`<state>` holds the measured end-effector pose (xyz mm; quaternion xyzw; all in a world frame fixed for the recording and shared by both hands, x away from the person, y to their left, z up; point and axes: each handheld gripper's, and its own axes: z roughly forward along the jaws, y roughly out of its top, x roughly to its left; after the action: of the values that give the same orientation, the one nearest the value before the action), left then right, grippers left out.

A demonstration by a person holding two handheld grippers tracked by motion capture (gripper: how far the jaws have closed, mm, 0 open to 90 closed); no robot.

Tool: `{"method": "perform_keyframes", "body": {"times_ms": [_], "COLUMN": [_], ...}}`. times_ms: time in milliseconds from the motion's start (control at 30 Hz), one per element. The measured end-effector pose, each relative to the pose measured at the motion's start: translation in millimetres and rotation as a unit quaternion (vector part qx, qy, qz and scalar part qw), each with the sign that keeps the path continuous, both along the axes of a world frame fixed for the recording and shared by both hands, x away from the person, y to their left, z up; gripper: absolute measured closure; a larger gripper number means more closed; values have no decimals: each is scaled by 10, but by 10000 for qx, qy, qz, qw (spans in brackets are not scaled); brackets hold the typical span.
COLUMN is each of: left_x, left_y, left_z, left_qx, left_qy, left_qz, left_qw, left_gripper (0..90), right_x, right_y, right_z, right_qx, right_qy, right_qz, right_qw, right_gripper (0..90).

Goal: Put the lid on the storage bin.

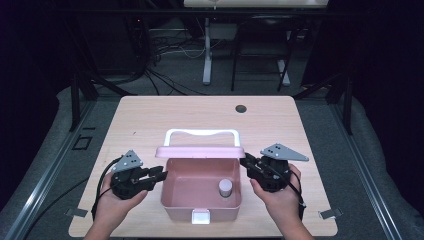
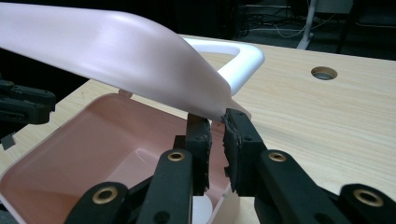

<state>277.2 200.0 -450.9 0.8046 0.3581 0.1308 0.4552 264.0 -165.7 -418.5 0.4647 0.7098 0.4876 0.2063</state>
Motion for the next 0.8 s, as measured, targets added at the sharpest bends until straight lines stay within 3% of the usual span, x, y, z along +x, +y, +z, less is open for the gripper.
{"method": "perform_keyframes", "body": {"times_ms": [800], "left_x": [-123], "left_y": [55], "left_z": [220], "left_qx": [-185], "left_qy": [-340], "left_qz": [55], "left_qw": [9992], "left_gripper": [704], "right_x": [-69], "right_y": [-10], "right_z": [-101], "right_qx": [31], "right_qy": [114], "right_qz": [33], "right_qw": [9999], "right_gripper": [791]}}
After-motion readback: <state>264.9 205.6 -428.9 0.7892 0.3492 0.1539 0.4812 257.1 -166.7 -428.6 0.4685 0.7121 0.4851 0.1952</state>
